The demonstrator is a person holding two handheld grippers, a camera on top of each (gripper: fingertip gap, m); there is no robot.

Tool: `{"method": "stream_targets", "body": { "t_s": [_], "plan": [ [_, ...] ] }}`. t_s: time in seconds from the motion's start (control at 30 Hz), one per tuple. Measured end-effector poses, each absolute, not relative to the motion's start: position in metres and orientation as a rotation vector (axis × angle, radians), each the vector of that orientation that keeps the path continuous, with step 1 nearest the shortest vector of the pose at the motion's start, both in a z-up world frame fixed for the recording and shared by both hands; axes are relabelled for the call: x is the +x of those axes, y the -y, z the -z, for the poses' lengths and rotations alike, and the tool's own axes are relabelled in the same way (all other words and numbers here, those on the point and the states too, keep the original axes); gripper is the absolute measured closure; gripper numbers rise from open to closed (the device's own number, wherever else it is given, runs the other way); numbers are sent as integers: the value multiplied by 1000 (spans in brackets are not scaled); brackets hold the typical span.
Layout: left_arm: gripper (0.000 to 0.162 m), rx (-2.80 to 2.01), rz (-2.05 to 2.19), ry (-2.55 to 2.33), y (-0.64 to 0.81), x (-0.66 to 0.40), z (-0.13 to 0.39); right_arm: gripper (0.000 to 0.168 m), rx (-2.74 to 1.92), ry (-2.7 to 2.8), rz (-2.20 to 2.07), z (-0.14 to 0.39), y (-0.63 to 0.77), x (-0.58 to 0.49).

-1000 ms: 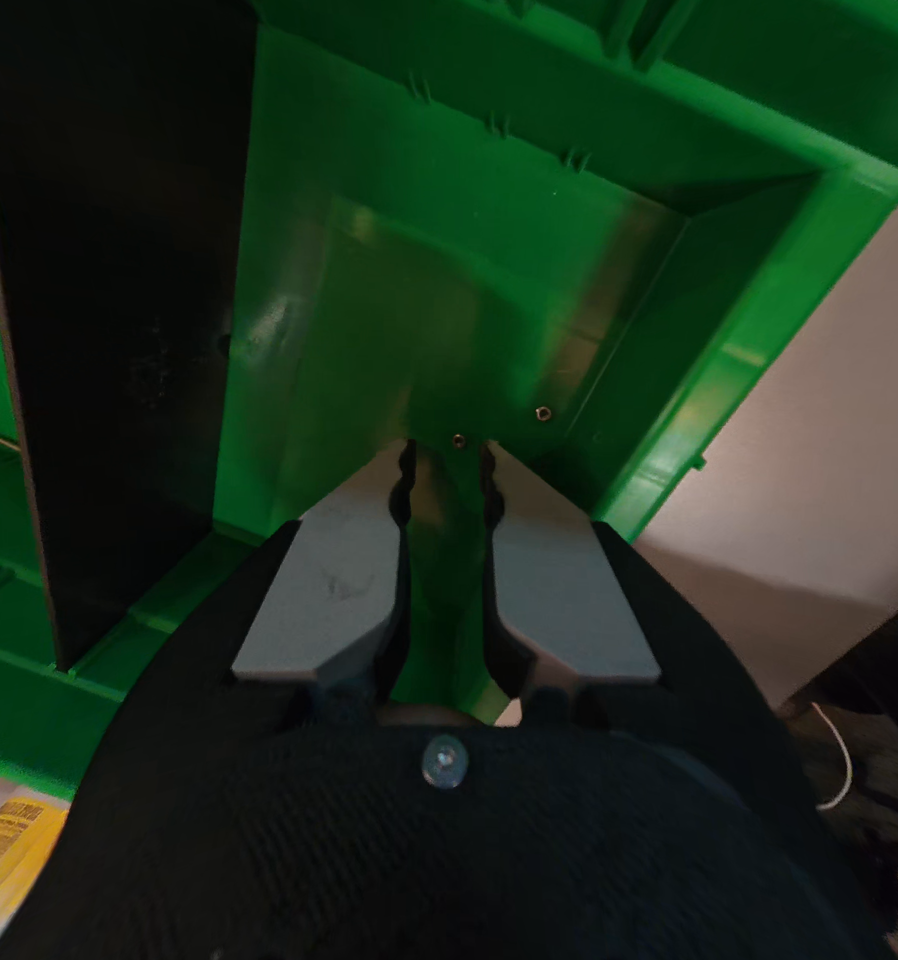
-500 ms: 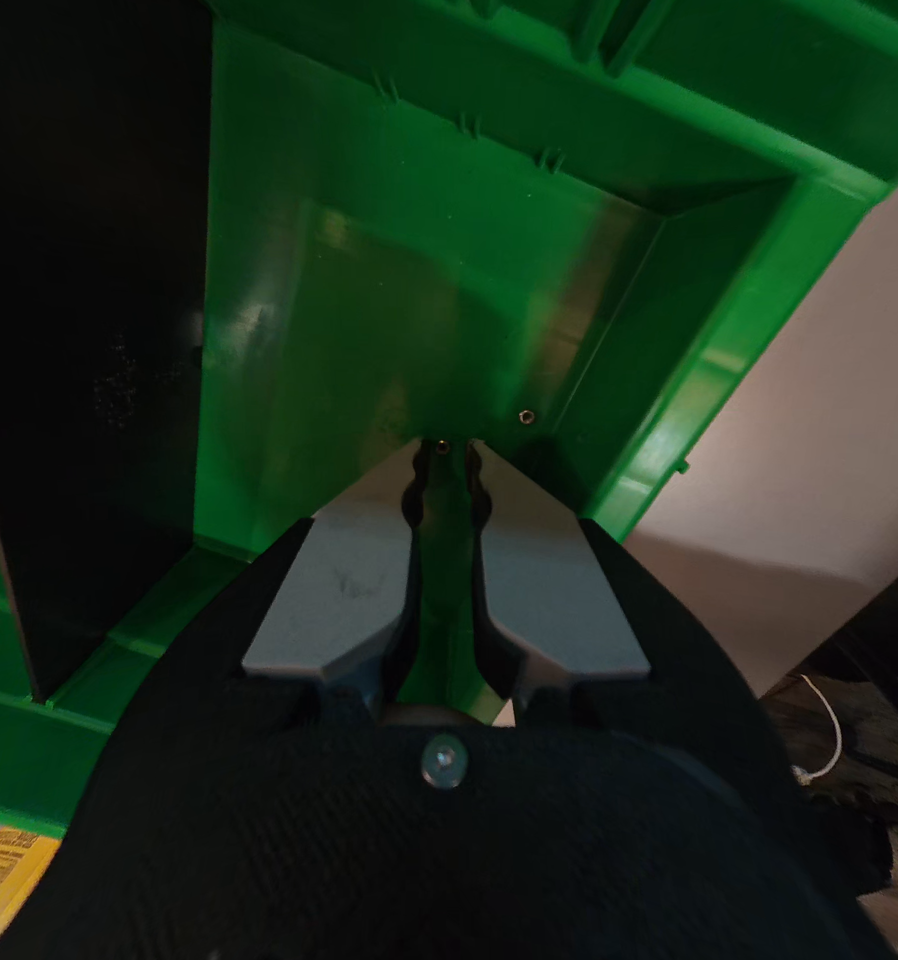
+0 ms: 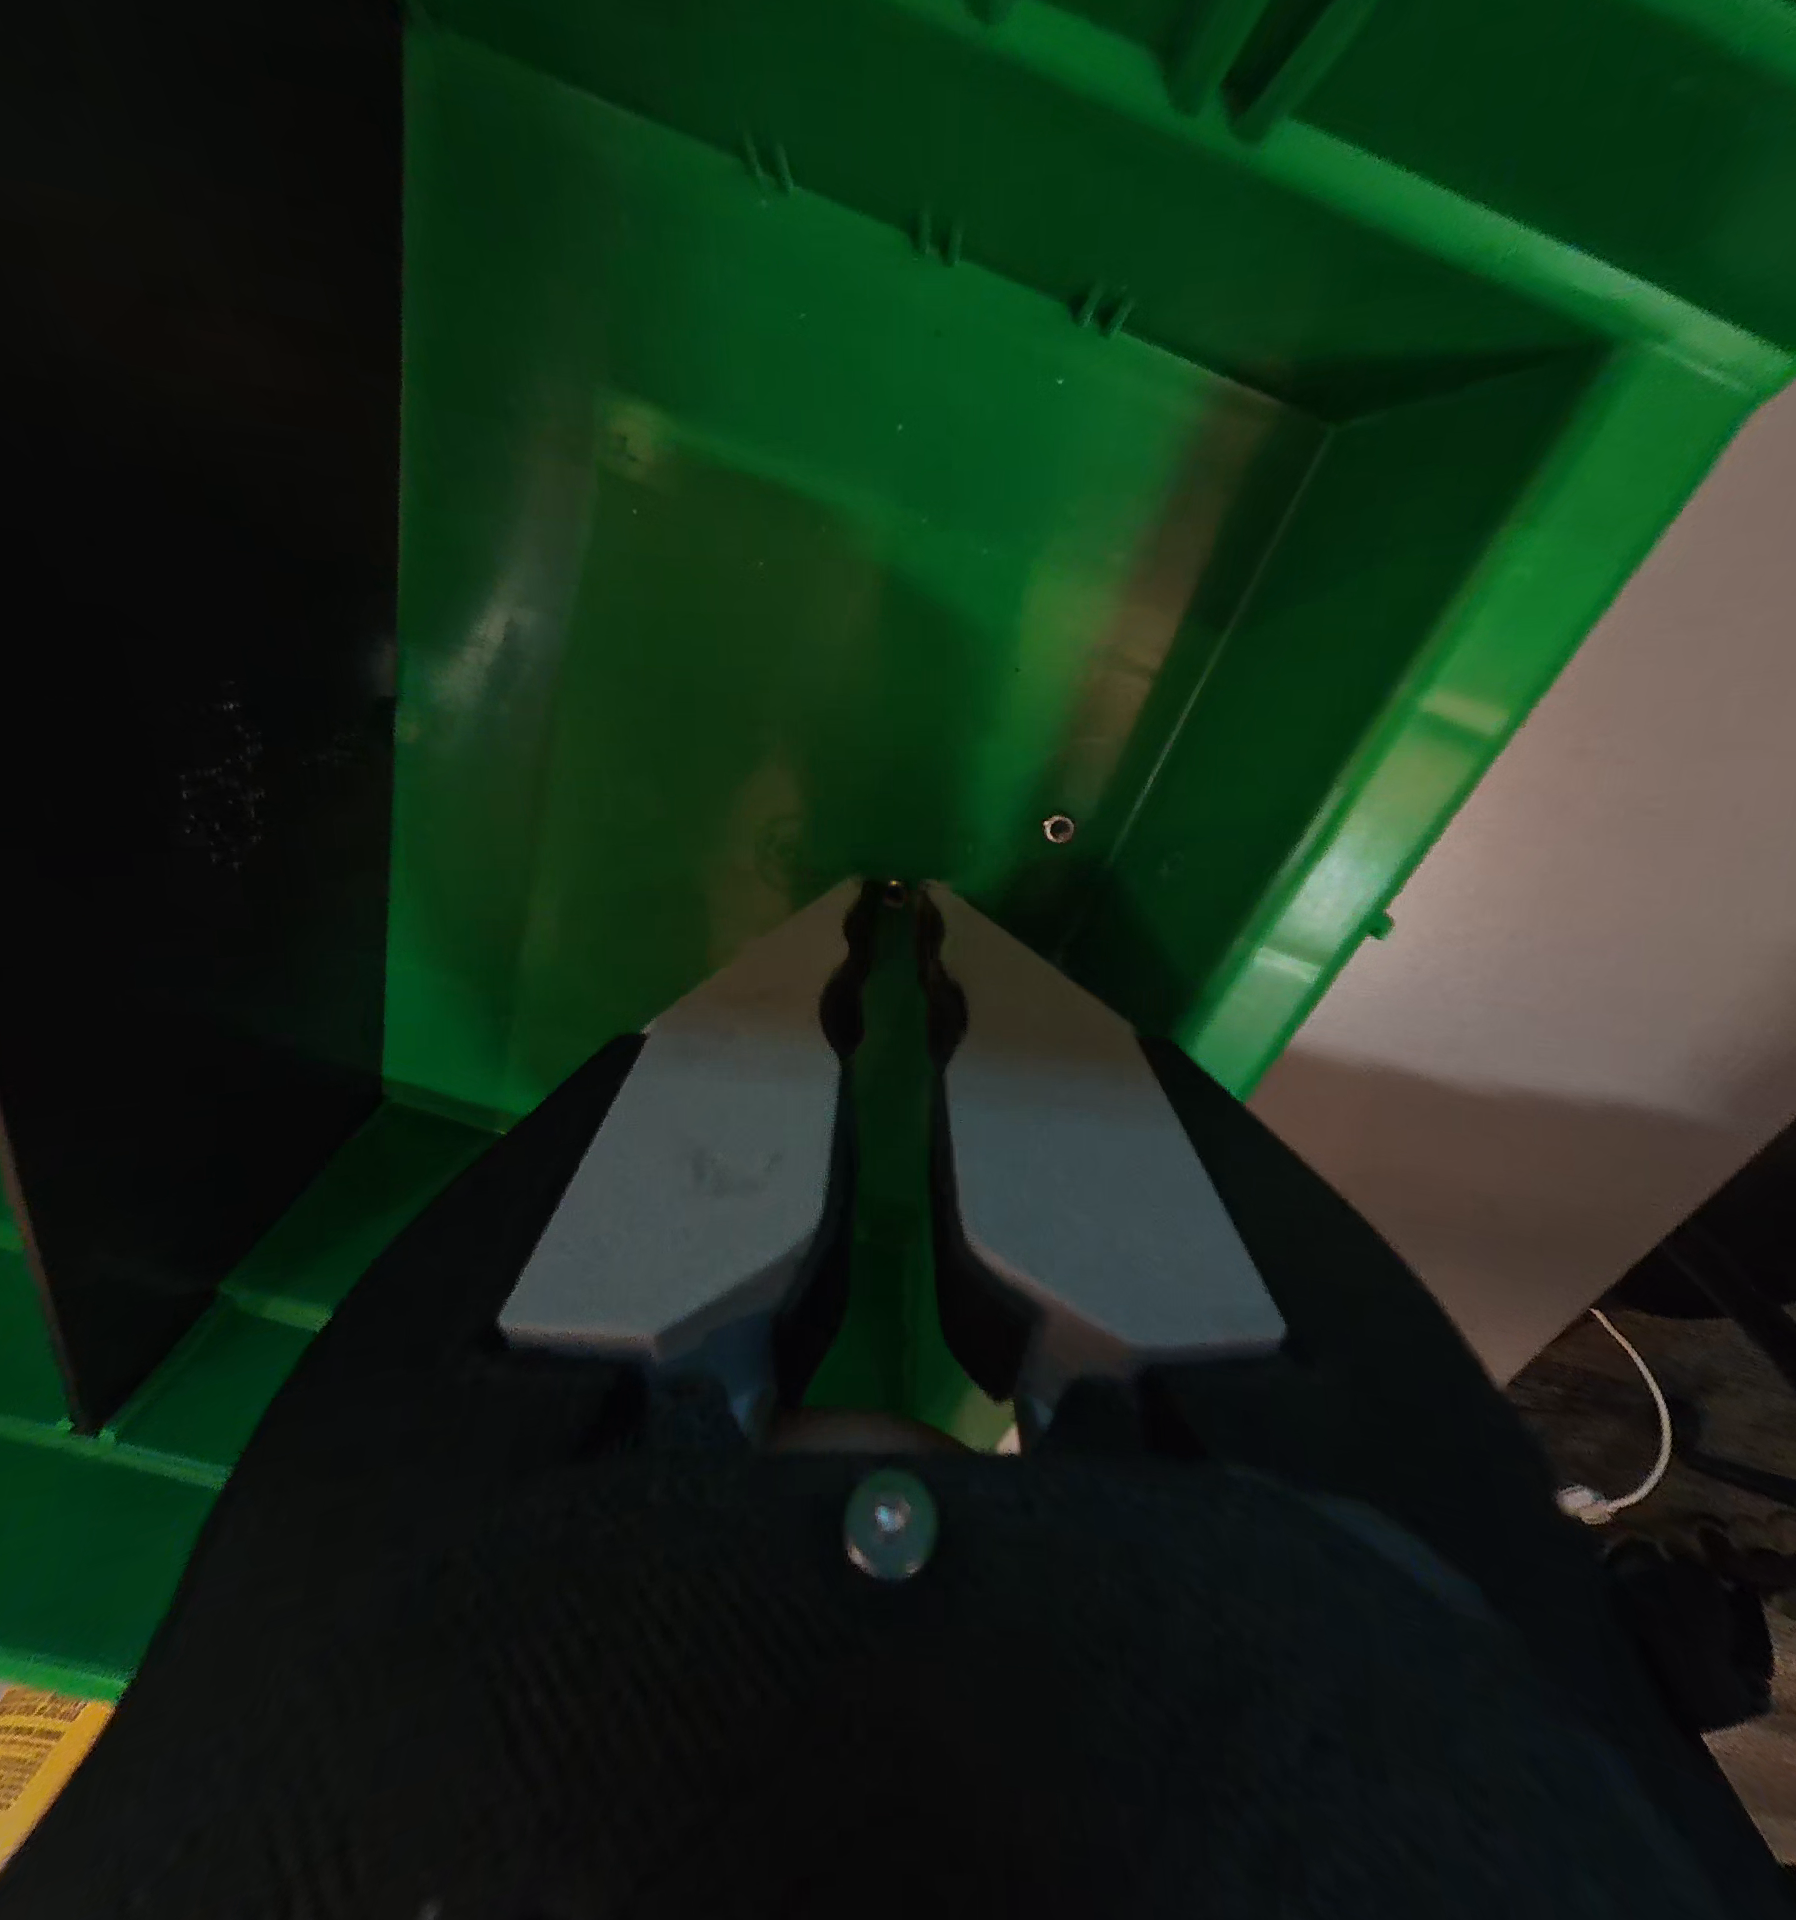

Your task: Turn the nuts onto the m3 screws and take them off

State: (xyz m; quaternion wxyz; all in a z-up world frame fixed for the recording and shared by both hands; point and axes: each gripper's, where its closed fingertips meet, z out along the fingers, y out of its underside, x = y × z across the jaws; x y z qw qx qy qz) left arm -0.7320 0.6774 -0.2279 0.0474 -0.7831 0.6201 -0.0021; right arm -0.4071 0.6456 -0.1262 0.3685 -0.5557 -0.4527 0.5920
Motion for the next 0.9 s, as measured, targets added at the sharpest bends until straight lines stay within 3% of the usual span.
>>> {"method": "stream_targets", "body": {
  "t_s": [0.9],
  "plan": [
    [162,-2321,-30,-1866,-679,-727,212,168,-1423,1156,-1511,125,-647,-406]
  ]
}}
